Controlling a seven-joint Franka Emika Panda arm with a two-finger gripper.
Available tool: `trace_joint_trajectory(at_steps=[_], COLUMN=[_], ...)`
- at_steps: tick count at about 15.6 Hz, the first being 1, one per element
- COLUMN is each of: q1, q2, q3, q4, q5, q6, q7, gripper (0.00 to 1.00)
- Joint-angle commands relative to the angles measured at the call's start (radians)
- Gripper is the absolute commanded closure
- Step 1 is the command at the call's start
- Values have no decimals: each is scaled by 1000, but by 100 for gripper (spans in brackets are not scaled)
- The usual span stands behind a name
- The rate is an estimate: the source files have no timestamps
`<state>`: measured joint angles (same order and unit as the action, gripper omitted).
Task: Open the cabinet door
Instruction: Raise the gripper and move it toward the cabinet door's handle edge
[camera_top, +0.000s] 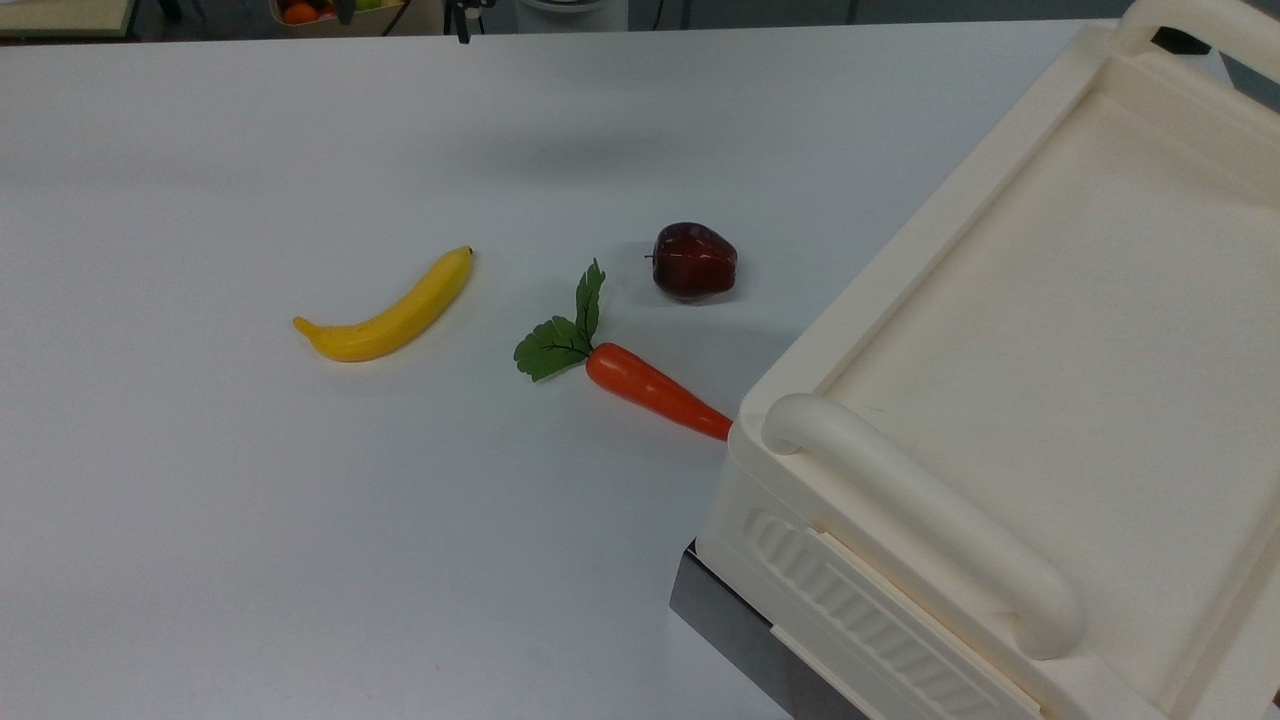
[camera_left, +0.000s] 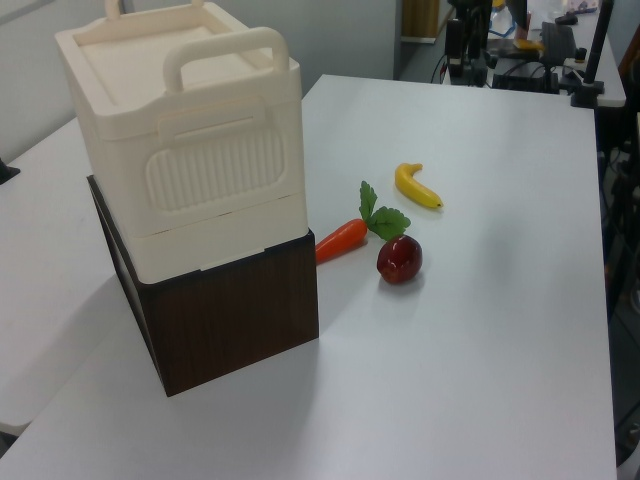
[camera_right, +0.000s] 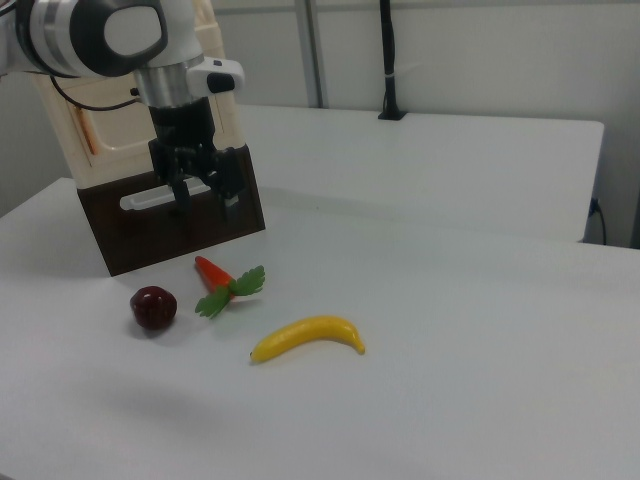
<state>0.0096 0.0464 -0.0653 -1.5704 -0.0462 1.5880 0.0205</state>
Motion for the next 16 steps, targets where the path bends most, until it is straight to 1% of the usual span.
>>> trace_joint_trajectory(at_steps=[1, 3, 7, 9, 10, 13, 16], q1=[27, 75, 177, 222, 248, 315, 349], q2=[20, 21, 44, 64, 69, 99, 125], q3=[15, 16, 18, 16, 16, 18, 18], q4=[47, 59, 116, 128, 128, 128, 128], q5=[14, 20, 35, 96, 115, 130, 189], q6=[58, 104, 127, 186, 223, 351, 421], q7=[-24, -34, -128, -177, -188, -221, -358], gripper=[0, 0, 0, 0, 0, 0, 0])
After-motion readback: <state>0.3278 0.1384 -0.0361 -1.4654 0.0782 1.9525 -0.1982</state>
